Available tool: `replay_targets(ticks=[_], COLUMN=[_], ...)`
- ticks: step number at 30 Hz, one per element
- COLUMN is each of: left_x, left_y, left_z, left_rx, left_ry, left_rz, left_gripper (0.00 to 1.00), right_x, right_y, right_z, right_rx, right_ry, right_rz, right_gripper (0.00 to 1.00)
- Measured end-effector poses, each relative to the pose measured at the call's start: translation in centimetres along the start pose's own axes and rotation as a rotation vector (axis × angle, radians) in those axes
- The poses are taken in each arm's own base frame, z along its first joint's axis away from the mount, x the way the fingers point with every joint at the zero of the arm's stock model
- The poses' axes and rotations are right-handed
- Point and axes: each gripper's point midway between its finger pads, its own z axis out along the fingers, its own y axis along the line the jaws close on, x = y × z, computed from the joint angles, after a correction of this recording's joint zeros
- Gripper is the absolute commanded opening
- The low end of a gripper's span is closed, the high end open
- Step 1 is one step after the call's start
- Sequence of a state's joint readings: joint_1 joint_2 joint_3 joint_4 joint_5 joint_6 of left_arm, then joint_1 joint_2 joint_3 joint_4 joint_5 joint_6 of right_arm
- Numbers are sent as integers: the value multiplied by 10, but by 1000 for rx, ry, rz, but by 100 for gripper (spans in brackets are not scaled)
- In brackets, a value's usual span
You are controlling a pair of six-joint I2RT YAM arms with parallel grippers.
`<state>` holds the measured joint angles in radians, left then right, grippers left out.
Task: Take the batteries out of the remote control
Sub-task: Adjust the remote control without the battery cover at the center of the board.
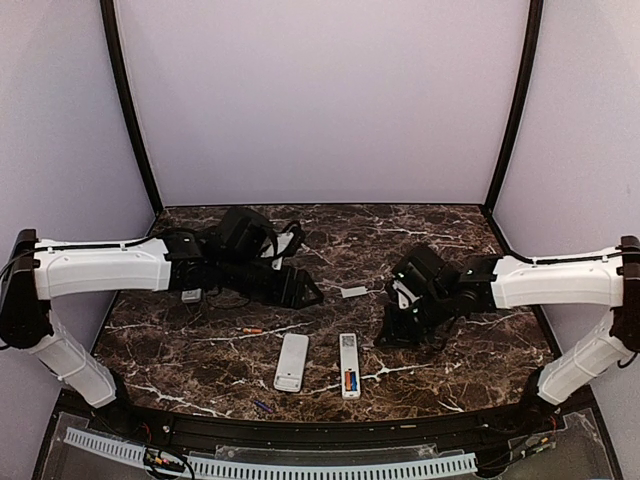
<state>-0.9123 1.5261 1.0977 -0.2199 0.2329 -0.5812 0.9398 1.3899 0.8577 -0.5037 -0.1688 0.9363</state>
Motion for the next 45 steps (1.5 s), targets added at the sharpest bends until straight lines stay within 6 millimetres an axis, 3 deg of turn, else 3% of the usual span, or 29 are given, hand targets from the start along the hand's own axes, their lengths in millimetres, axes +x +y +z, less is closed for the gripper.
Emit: replay_targets(ticks=[9, 14, 21, 26, 31, 41, 45], left_x=[0, 10, 14, 23, 34, 45, 57], left_y=[4, 13, 9, 9, 16, 23, 24], left_z=[-9, -6, 2, 25, 60, 102, 107], left_rx=[-12, -29, 10, 57, 71, 54, 40], left_ry=[-22, -1, 14, 52, 126, 197, 235], left_rz=[-10, -19, 16, 78, 111, 200, 238], left_gripper=[64, 64, 64, 64, 64, 64, 65], right_x=[-9, -8, -9, 1, 7, 5, 5], right_y=[53, 69, 59, 30, 6, 0, -1], right_z=[29, 25, -14, -40, -48, -52, -51], right_rx=[-78, -105, -86, -59, -10, 1, 4], right_ry=[52, 43, -41, -94, -114, -139, -138], right_rz=[-119, -156, -125, -66, -9, 9, 10], right_gripper=[0, 0, 0, 0, 0, 0, 0])
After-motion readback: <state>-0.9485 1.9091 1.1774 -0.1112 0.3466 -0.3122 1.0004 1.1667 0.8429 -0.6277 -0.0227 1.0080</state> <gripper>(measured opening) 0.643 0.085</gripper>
